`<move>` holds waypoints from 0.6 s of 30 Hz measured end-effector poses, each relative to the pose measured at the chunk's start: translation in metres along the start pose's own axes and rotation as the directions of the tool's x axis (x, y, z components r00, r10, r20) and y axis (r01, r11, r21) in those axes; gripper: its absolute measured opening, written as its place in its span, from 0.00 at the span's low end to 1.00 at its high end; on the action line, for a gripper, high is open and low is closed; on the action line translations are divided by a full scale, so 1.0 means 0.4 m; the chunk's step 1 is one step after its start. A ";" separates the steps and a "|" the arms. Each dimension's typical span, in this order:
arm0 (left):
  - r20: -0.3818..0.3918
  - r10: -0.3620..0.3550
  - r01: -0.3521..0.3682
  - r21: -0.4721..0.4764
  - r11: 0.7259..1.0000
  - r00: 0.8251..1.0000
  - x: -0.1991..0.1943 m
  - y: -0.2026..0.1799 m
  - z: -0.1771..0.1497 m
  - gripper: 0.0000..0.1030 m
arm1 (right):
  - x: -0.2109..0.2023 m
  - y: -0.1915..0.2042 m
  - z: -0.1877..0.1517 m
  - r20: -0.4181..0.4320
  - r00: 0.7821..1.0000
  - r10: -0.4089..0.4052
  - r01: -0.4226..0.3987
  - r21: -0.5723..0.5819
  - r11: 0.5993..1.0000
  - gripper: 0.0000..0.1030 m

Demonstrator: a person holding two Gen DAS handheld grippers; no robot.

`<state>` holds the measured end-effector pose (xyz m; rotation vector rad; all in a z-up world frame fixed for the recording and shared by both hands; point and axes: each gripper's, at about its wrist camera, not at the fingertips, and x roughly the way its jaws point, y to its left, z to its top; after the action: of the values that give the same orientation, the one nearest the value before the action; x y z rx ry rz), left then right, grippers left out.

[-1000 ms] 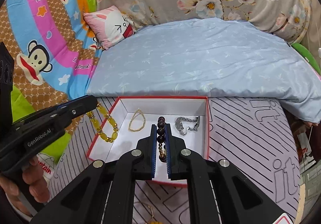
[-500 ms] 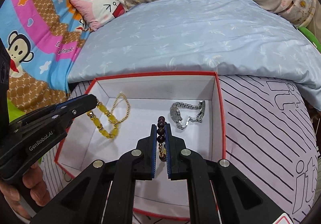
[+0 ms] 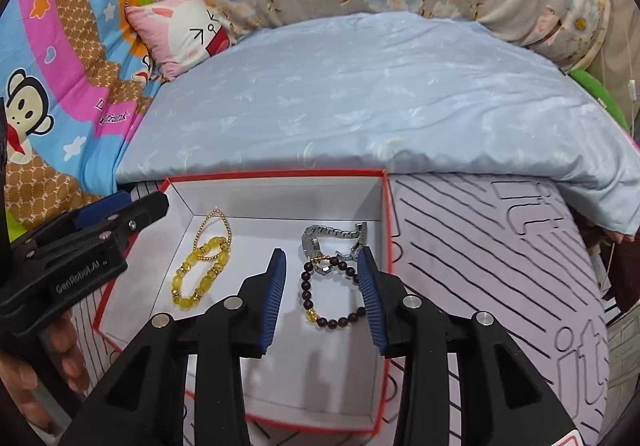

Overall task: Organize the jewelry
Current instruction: 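Carry both bead bracelets into the red box and open both tools, then grasp the dark brown bead strand with the left tool while the right tool grasps the orange bead bracelet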

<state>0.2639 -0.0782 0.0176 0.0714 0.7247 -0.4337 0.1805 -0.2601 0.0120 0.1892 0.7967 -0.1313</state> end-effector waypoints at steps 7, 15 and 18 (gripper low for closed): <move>0.036 0.040 -0.039 -0.048 0.998 0.999 -0.141 0.047 -0.043 0.65 | -0.147 0.003 -0.079 0.025 1.000 -0.015 0.015 -0.021 1.000 0.38; -0.063 0.068 -0.075 -0.116 0.990 0.996 -0.241 0.093 -0.189 0.66 | -0.249 0.022 -0.218 -0.010 1.000 -0.019 0.019 -0.028 0.999 0.38; -0.109 0.060 -0.075 -0.135 0.988 0.992 -0.258 0.086 -0.249 0.69 | -0.267 0.027 -0.268 -0.034 0.999 -0.030 0.029 -0.034 0.999 0.38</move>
<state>0.1469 0.0114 0.0077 -0.0122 0.8517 -0.3155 0.0341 -0.2213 0.0170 0.1484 0.8360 -0.1429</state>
